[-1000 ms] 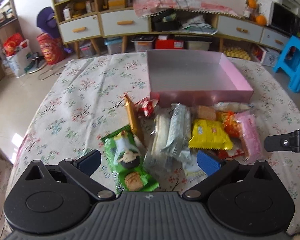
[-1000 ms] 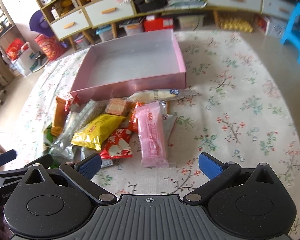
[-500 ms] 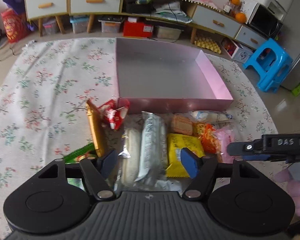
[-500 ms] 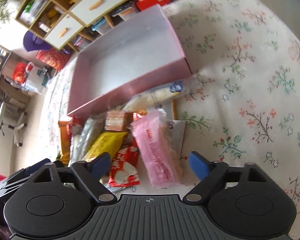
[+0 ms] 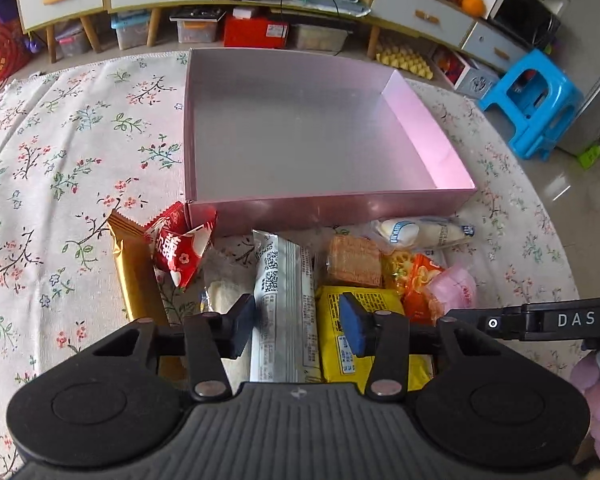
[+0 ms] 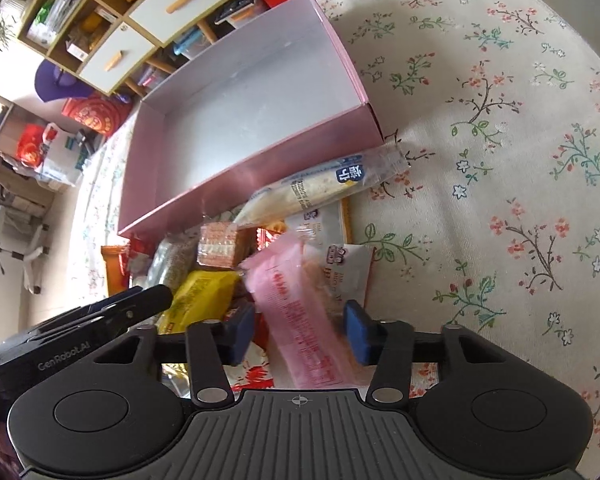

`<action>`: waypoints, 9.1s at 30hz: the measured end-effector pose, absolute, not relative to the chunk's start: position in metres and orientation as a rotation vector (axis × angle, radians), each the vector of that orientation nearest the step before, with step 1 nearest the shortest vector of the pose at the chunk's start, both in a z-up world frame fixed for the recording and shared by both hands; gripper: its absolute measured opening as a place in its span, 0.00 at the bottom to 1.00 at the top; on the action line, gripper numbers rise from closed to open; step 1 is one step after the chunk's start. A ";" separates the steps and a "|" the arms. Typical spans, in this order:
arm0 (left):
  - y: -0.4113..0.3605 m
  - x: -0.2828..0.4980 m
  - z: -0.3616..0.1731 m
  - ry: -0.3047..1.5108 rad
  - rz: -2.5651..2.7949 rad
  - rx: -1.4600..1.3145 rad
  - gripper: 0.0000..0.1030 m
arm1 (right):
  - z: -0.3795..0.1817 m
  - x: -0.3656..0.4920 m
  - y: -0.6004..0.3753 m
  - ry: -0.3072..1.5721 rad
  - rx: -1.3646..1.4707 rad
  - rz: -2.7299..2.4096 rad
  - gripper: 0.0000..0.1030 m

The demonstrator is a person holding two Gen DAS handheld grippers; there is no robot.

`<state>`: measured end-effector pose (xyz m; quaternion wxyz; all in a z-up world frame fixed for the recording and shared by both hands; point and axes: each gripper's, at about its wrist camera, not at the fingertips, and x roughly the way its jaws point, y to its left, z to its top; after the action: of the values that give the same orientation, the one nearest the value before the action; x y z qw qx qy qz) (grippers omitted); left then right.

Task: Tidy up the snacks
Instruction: 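Grasp the silver QR-code packet with the left gripper while the right grasps the pink pastry packet, then carry both packets into the pink box and open both grippers to release them, then grasp the green chip bag with the left gripper while the right grasps the yellow biscuit packet, then carry the green bag and yellow packet into the pink box and release both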

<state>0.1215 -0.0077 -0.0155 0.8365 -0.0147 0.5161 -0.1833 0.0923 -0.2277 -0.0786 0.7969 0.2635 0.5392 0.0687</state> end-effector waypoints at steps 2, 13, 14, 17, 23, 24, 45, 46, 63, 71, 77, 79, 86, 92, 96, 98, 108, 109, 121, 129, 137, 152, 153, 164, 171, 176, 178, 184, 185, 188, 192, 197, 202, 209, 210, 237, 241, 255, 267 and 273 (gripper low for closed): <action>-0.008 0.122 -0.015 1.094 -0.382 -0.030 0.41 | -0.079 0.093 -0.226 1.157 0.561 0.148 0.41; -0.011 0.130 -0.020 1.103 -0.371 -0.026 0.43 | -0.084 0.091 -0.222 1.190 0.529 0.175 0.45; -0.009 0.131 -0.021 1.105 -0.375 -0.035 0.43 | -0.085 0.092 -0.221 1.197 0.532 0.173 0.45; -0.003 0.133 -0.024 1.113 -0.388 -0.070 0.44 | -0.086 0.092 -0.220 1.201 0.536 0.164 0.45; 0.010 0.138 -0.030 1.140 -0.396 -0.161 0.35 | -0.086 0.092 -0.221 1.181 0.544 0.145 0.41; 0.011 0.138 -0.030 1.142 -0.385 -0.160 0.30 | -0.086 0.092 -0.220 1.178 0.544 0.144 0.40; 0.020 0.127 0.003 1.043 -0.376 -0.205 0.26 | -0.037 0.104 -0.230 1.001 0.694 0.153 0.38; 0.021 0.127 0.004 1.034 -0.376 -0.214 0.26 | -0.036 0.107 -0.229 0.993 0.699 0.148 0.38; 0.003 0.171 0.024 0.804 -0.291 -0.205 0.26 | -0.023 0.171 -0.251 0.794 0.854 0.156 0.38; -0.010 0.188 -0.007 0.745 -0.216 -0.167 0.26 | -0.064 0.207 -0.247 0.840 0.851 0.157 0.38; -0.013 0.194 -0.013 0.738 -0.190 -0.116 0.26 | -0.084 0.218 -0.238 0.917 0.780 0.127 0.39; -0.014 0.195 -0.015 0.735 -0.170 -0.097 0.26 | -0.090 0.219 -0.235 0.938 0.772 0.118 0.39; -0.017 0.202 -0.024 0.746 -0.136 -0.076 0.26 | -0.091 0.219 -0.230 0.946 0.772 0.132 0.39; -0.017 0.203 -0.025 0.779 -0.135 -0.059 0.29 | -0.090 0.221 -0.226 0.957 0.735 0.137 0.40; -0.020 0.203 -0.024 0.780 -0.129 -0.033 0.43 | -0.088 0.221 -0.228 0.959 0.754 0.160 0.55; -0.020 0.201 -0.022 0.782 -0.125 -0.028 0.50 | -0.082 0.220 -0.228 0.945 0.743 0.170 0.69; -0.016 0.184 -0.004 0.816 -0.152 -0.035 0.71 | -0.048 0.198 -0.235 0.894 0.623 0.155 0.76; -0.017 0.182 -0.002 0.820 -0.158 -0.032 0.73 | -0.044 0.195 -0.236 0.889 0.611 0.153 0.77; -0.009 0.149 0.019 0.871 -0.174 0.045 0.95 | -0.014 0.149 -0.217 0.876 0.394 0.209 0.85; 0.001 0.127 0.019 0.917 -0.128 0.080 0.99 | -0.019 0.125 -0.206 0.931 0.310 0.233 0.85; 0.027 0.106 0.003 0.985 -0.086 0.003 0.99 | -0.027 0.112 -0.203 1.016 0.338 0.174 0.86; 0.080 0.080 -0.026 1.113 -0.077 -0.192 0.89 | -0.051 0.112 -0.161 1.166 0.417 0.179 0.86; 0.081 0.079 -0.027 1.118 -0.081 -0.200 0.87 | -0.052 0.114 -0.158 1.170 0.422 0.175 0.86; 0.091 0.073 -0.038 1.159 -0.119 -0.273 0.65 | -0.068 0.126 -0.126 1.203 0.368 0.125 0.86; 0.101 0.069 -0.042 1.176 -0.123 -0.345 0.56 | -0.072 0.127 -0.110 1.183 0.284 0.088 0.84; 0.100 0.069 -0.039 1.166 -0.134 -0.352 0.46 | -0.073 0.127 -0.108 1.179 0.252 0.081 0.72; 0.100 0.068 -0.038 1.162 -0.132 -0.350 0.44 | -0.074 0.126 -0.110 1.185 0.261 0.089 0.65; 0.100 0.068 -0.036 1.155 -0.139 -0.316 0.41 | -0.071 0.124 -0.114 1.180 0.255 0.121 0.51; 0.099 0.069 -0.036 1.153 -0.141 -0.311 0.41 | -0.070 0.124 -0.115 1.175 0.255 0.124 0.51; 0.101 0.068 -0.033 1.147 -0.149 -0.311 0.41 | -0.065 0.121 -0.122 1.162 0.270 0.133 0.50; 0.104 0.067 -0.029 1.135 -0.158 -0.315 0.41 | -0.058 0.118 -0.134 1.146 0.306 0.145 0.50; 0.109 0.064 -0.025 1.121 -0.161 -0.317 0.41 | -0.051 0.116 -0.149 1.129 0.340 0.150 0.50; 0.113 0.060 -0.019 1.099 -0.161 -0.323 0.41 | -0.045 0.114 -0.166 1.115 0.381 0.153 0.50; 0.114 0.063 -0.002 1.040 -0.177 -0.353 0.41 | -0.031 0.110 -0.194 1.066 0.448 0.139 0.50; 0.113 0.064 0.000 1.030 -0.183 -0.355 0.41 | -0.029 0.110 -0.198 1.051 0.454 0.135 0.50; -0.010 0.197 -0.019 0.951 -0.392 -0.288 0.41 | -0.049 0.208 -0.203 0.882 0.205 0.049 0.50; -0.022 0.208 -0.028 0.926 -0.393 -0.215 0.41 | -0.060 0.223 -0.197 0.901 0.145 0.071 0.50; -0.021 0.225 -0.045 0.876 -0.371 -0.252 0.41 | -0.075 0.258 -0.206 0.801 0.239 0.162 0.49; -0.027 0.233 -0.048 0.833 -0.364 -0.307 0.42 | -0.068 0.261 -0.226 0.706 0.317 0.154 0.52; -0.028 0.230 -0.041 0.808 -0.370 -0.306 0.54 | -0.060 0.256 -0.237 0.674 0.364 0.164 0.62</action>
<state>0.2302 -0.0281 -0.0411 0.8917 -0.1473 0.3892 -0.1783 0.2561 -0.2365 -0.0600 0.9243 0.1774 0.3283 0.0799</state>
